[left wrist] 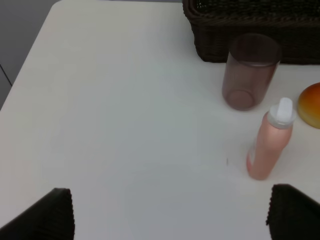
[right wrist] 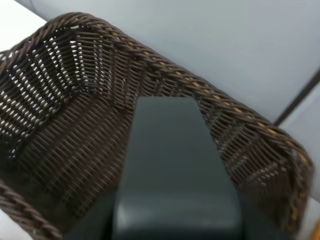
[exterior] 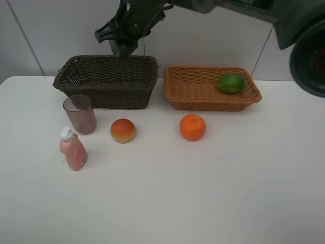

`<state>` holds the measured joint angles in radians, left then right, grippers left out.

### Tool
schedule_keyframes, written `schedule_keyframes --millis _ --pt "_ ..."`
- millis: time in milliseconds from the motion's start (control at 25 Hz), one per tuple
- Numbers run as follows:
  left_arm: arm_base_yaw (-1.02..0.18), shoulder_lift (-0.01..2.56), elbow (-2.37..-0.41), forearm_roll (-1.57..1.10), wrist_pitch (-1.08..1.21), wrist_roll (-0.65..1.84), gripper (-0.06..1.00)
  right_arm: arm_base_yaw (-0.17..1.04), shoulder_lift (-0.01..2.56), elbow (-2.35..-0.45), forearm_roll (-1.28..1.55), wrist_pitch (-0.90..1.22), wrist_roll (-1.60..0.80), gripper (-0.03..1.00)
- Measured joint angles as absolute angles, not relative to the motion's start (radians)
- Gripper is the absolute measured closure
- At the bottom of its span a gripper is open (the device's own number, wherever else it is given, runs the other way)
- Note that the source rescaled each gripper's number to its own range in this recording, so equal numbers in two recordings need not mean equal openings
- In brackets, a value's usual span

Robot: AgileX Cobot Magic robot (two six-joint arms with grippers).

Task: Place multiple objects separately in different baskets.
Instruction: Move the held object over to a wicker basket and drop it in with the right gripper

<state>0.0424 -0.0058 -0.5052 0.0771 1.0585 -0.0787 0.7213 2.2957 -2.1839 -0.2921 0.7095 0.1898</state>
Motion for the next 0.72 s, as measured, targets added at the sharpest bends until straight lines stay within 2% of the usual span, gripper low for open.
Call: schedule_keyframes --millis 400,720 --pt "0.042 -0.006 -0.505 0.077 1.058 -0.079 -0.06 0.687 2.411 -2.184 -0.289 0.501 0.190 0.96" --pt "0.042 -0.006 -0.505 0.077 1.058 -0.079 -0.06 0.683 2.467 -2.184 -0.288 0.477 0.190 0.96"
